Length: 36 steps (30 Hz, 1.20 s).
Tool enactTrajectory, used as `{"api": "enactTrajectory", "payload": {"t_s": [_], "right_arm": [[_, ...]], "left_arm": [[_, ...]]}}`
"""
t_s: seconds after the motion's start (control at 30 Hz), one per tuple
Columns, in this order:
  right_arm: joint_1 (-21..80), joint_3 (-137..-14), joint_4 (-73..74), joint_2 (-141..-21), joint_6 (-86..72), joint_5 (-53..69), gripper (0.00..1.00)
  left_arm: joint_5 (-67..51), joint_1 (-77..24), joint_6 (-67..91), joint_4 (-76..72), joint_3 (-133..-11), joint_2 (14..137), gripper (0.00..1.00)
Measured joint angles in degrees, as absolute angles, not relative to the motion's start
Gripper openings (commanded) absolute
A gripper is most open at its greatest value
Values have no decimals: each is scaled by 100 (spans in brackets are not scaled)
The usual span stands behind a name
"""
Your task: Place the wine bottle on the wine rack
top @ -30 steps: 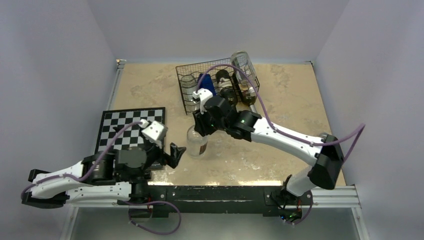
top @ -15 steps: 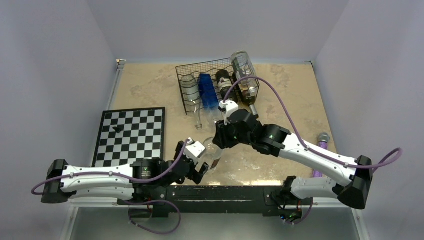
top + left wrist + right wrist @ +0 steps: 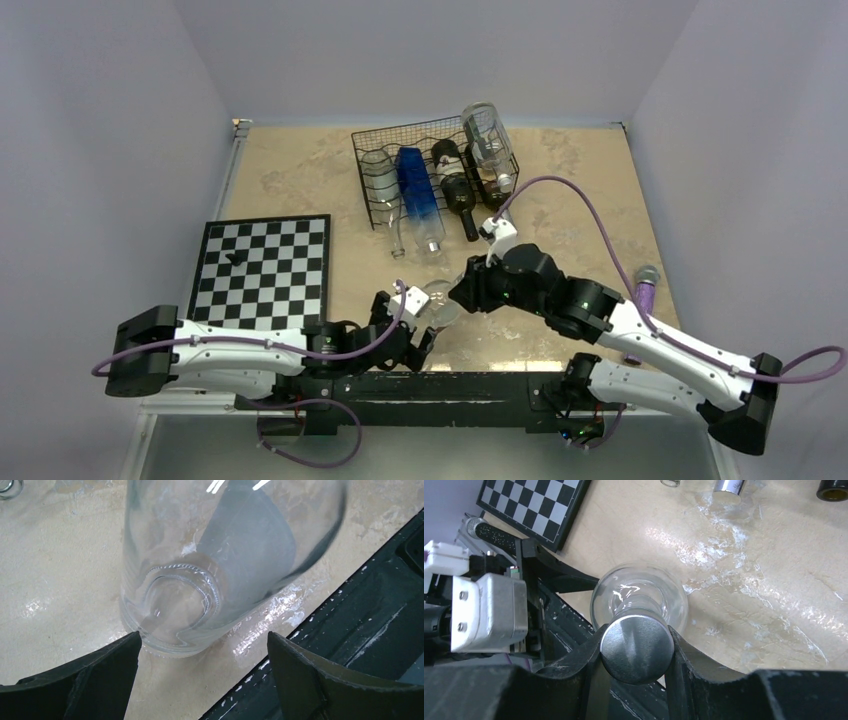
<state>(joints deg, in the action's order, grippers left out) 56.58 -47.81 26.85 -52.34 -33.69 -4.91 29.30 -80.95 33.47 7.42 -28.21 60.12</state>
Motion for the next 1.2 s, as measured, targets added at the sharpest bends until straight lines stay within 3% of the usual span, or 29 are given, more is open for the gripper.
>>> {"api": "enactTrajectory", "payload": {"t_s": [0.27,0.63,0.93,1.2], "right_arm": [[5500,-3791,2305,-4069,-3479,-108,0],[5406,-3044,1876,-3481,-3658,276,0],[5518,-2414,2049,-3859,-4018,1264,0],[5551,-2349,1835,-4619,-3920,1304,0]], "left_arm": [[2821,-7651,3795,709,-2821,6274,99],[2364,-7015,3861,860,-2818,6311,99],[2335,-6545,3846,703,-2810,6451,99],[2316,-6423,3837,679,-2812,6453,99]]}}
